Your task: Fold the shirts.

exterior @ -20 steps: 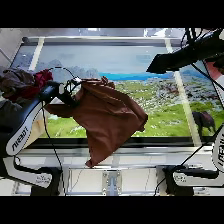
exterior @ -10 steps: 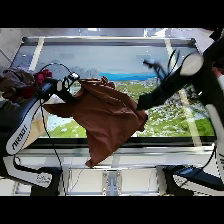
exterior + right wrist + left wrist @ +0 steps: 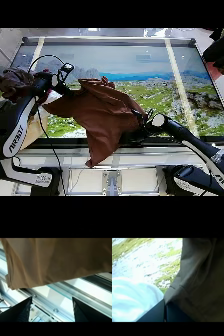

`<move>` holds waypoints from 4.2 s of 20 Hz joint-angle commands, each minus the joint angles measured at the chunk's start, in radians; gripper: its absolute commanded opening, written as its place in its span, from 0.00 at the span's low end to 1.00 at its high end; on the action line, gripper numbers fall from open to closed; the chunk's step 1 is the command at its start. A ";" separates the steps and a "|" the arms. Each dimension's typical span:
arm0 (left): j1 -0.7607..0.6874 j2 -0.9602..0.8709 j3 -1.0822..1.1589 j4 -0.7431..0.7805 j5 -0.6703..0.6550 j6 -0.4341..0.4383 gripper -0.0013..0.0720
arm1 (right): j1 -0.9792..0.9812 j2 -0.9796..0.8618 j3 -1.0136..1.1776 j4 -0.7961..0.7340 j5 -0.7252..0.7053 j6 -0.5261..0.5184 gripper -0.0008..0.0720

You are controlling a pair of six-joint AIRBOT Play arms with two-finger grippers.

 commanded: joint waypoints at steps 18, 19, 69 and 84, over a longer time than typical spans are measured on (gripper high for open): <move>0.002 0.002 0.003 -0.009 0.000 -0.016 0.03 | 0.220 -0.134 -0.039 0.293 -0.441 -0.116 0.02; 0.002 0.008 0.003 -0.008 0.000 -0.040 0.03 | 0.217 -0.134 -0.024 0.290 -0.463 -0.132 0.02; 0.271 0.414 -0.041 -0.231 0.188 -0.323 0.90 | -0.542 -0.208 1.010 -0.684 0.297 -0.059 0.74; 0.472 0.543 -0.797 -0.762 -0.186 -0.117 0.87 | -0.540 -0.185 1.011 -0.414 0.544 -0.123 0.74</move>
